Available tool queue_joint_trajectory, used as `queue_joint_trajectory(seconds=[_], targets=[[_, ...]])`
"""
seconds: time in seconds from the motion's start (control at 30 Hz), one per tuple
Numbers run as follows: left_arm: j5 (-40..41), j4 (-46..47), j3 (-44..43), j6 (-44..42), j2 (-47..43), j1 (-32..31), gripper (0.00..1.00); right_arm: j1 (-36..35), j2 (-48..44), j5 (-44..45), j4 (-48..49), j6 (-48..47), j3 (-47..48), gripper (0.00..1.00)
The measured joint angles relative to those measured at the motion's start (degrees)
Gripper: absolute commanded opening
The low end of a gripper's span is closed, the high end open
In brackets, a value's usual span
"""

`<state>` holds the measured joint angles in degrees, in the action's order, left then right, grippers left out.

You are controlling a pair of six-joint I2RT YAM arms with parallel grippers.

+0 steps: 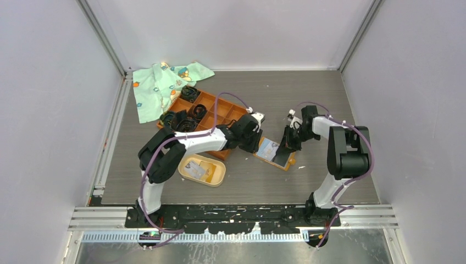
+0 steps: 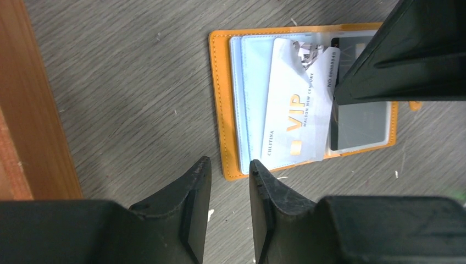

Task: Put the credit cards into the card holder
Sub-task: Insert the credit card into the card holder.

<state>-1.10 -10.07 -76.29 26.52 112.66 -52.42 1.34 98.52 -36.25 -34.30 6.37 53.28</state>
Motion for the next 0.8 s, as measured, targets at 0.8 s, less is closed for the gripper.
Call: queue_joint_trajectory(seconds=[0.8], targets=[[-4.15, -2.78, -1.29, 0.52, 3.17, 0.66, 0.32, -6.10, 2.93, 1.99, -0.55, -0.09, 6.51, 0.07]])
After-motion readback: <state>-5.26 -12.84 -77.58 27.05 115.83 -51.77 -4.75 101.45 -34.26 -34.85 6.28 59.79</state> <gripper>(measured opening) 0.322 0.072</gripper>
